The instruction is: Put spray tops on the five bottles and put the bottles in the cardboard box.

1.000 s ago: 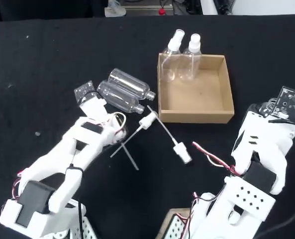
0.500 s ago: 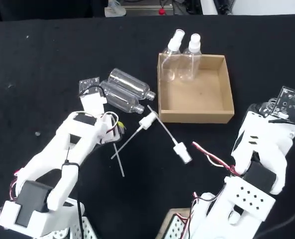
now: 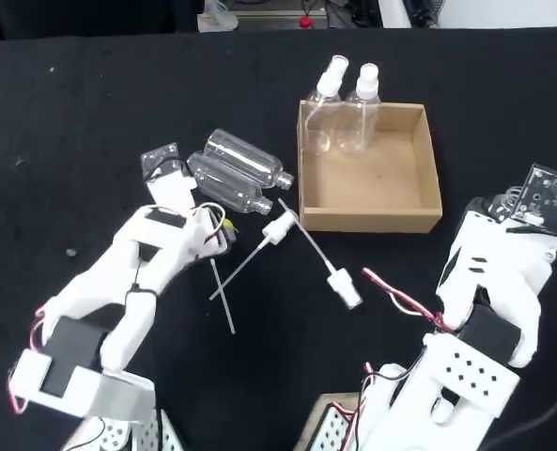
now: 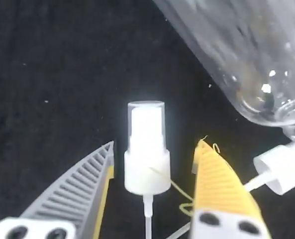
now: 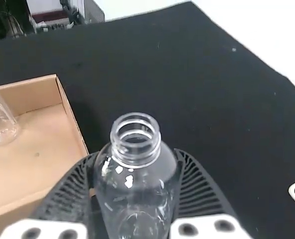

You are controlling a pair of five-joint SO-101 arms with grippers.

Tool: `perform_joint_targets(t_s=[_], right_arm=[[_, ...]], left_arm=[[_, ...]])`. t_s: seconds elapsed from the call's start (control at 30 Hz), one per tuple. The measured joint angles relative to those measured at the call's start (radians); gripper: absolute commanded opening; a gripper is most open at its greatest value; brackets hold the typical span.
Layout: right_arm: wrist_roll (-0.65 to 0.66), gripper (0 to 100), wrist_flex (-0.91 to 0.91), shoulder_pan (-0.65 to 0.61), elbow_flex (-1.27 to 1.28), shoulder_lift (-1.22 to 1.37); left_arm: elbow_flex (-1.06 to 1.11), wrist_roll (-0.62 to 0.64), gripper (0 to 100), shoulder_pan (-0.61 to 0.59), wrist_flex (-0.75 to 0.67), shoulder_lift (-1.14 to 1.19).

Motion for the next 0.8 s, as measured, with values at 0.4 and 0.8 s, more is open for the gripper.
perform_joint_targets(t_s=[0.4, 0.8], right_arm=[[0.0, 2.9, 0.0, 0.0, 0.0, 0.0], [0.0, 2.8, 0.123, -0.242, -0.049, -0.012]], left_arm=[[-0.16, -0.018, 4, 0.011, 0.262, 0.034], [-0.054, -0.029, 4, 0.003, 0.245, -0.198]])
